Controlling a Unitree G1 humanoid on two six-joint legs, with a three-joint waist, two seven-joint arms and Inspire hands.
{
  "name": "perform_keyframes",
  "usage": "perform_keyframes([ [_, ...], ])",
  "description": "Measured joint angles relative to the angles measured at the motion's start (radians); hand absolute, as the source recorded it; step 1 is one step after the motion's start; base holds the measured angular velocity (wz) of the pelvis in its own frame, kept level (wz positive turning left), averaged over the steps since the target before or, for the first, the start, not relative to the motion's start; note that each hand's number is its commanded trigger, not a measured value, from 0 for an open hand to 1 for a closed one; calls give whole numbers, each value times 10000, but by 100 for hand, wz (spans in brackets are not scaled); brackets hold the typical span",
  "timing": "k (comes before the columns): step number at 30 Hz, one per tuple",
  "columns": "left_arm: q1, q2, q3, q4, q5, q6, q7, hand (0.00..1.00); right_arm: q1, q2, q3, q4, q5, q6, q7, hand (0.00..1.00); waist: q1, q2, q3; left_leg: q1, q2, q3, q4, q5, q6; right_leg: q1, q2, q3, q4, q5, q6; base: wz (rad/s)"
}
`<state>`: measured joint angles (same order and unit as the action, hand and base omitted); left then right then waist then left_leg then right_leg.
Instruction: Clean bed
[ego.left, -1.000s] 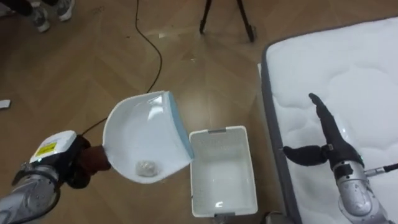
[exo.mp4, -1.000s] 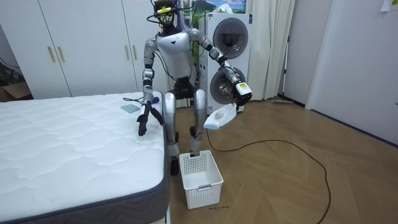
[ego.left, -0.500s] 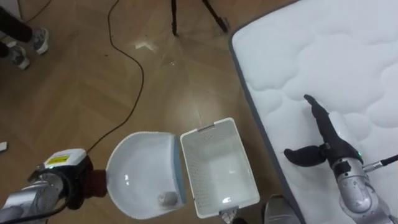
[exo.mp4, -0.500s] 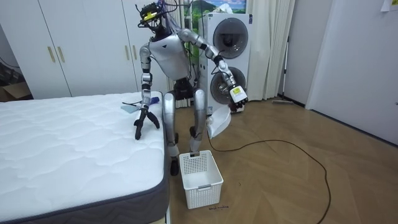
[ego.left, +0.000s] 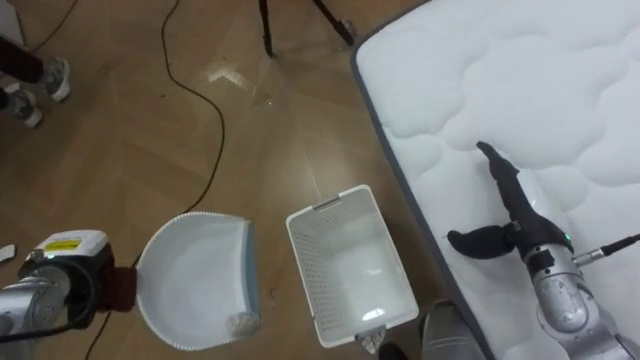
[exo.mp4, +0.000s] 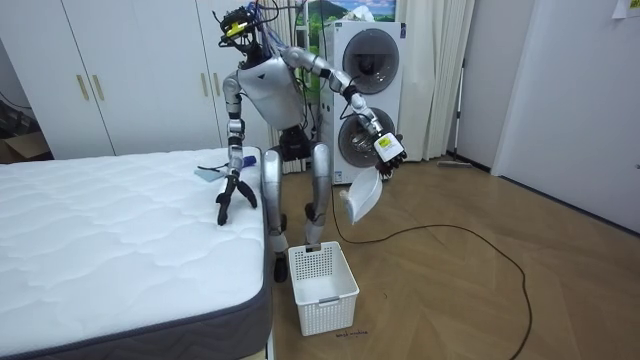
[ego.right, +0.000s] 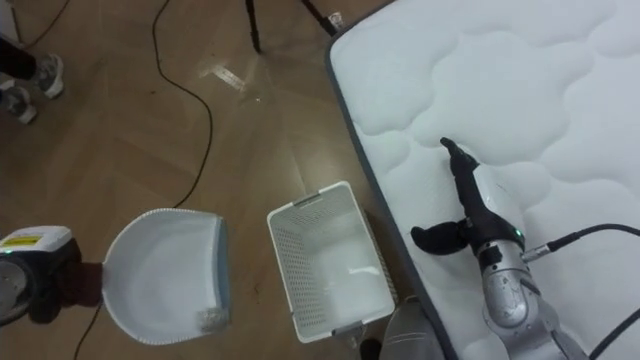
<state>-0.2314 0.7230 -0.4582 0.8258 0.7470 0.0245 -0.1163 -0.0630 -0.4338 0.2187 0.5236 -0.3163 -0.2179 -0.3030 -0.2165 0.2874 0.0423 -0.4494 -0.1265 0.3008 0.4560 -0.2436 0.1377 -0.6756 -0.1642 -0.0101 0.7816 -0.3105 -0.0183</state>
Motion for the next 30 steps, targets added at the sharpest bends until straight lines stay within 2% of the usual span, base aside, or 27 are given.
perform_keyframes([
  [10, -160, 8, 84, 386, -364, 62, 87, 100, 95, -32, 145, -265, 307, 208, -253, 0, 140, 6, -8, -68, 5, -23, 43, 1, -1, -59, 9, 1, 40, 0, -3, 0],
  [16, -592, 253, 107, 427, -488, 98, 307, 100, 112, -89, 180, -266, 706, 233, -442, 0, 270, 11, -11, -133, 6, -105, 187, 1, 0, -34, -61, -158, 74, 8, -19, 5],
  [20, -705, 524, 113, 422, -483, 102, 490, 100, 133, -158, 242, -267, 1107, 234, -558, 0, 313, 34, -24, -189, 6, -188, 281, 1, 0, -14, -93, -221, 82, 9, -20, 7],
  [25, -870, 741, 112, 516, -837, 101, 577, 100, 192, -328, 239, -265, 1095, 213, -660, 0, 298, 264, -4, -205, 6, -290, 302, 1, 1, 42, -69, -246, 25, 32, 8, 4],
  [30, -995, 877, 152, 669, -1516, 100, 1060, 100, 303, -420, 236, -387, 1153, 85, -691, 0, 300, 488, 1, -175, 19, -292, 280, 1, 0, 61, -13, -187, 28, 31, 5, 0],
])
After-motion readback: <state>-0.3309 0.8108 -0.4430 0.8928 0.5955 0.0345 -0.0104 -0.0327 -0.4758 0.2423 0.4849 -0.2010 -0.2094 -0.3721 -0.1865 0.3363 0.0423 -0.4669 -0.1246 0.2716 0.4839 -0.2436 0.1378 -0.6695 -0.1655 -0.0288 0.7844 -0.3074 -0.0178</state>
